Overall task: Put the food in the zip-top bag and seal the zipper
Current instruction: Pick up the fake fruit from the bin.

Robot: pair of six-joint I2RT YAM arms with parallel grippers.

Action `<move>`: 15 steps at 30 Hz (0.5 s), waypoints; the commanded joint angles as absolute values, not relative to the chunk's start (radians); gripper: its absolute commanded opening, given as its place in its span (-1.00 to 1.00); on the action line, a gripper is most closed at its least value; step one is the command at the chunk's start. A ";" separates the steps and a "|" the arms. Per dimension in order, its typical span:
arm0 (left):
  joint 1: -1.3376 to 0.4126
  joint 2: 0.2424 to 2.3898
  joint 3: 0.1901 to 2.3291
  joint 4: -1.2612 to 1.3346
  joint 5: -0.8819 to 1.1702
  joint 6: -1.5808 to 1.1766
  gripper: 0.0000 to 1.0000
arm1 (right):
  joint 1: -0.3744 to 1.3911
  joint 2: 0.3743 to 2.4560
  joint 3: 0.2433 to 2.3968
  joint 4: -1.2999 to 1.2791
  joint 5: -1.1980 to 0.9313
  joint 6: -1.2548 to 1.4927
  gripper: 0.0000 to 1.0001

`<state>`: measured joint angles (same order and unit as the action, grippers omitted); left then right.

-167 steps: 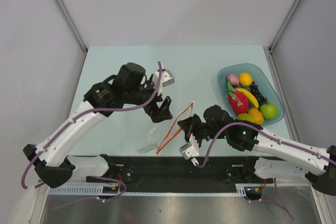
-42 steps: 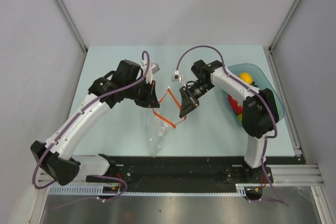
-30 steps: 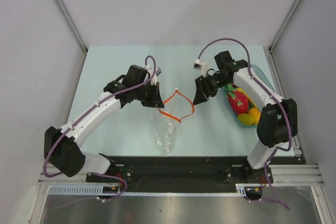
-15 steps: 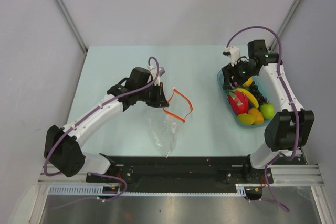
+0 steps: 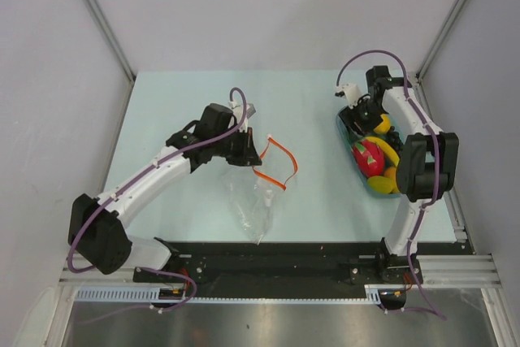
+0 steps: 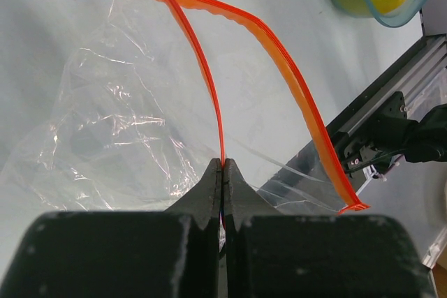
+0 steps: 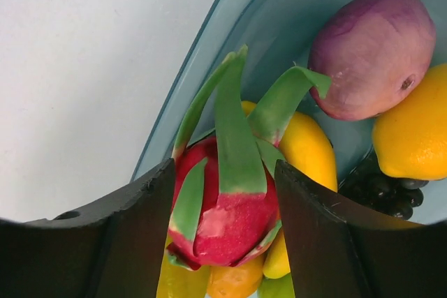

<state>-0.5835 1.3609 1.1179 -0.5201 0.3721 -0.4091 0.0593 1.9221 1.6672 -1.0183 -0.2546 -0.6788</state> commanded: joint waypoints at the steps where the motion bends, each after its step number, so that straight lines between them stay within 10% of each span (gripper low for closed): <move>1: -0.589 1.330 1.118 -0.497 0.367 -0.391 -1.00 | 0.071 1.963 1.721 -1.045 -0.218 -0.721 0.27; 11: -0.591 1.335 1.124 -0.500 0.364 -0.388 -0.99 | 0.086 2.046 1.718 -1.016 -0.149 -0.712 0.06; 15: -0.591 1.338 1.131 -0.503 0.359 -0.387 -0.99 | 0.087 2.046 1.735 -1.015 -0.138 -0.698 -0.85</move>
<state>-0.5835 1.3609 1.1179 -0.5201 0.3691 -0.4057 0.0826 2.0438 1.6833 -1.0157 -0.1730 -0.6968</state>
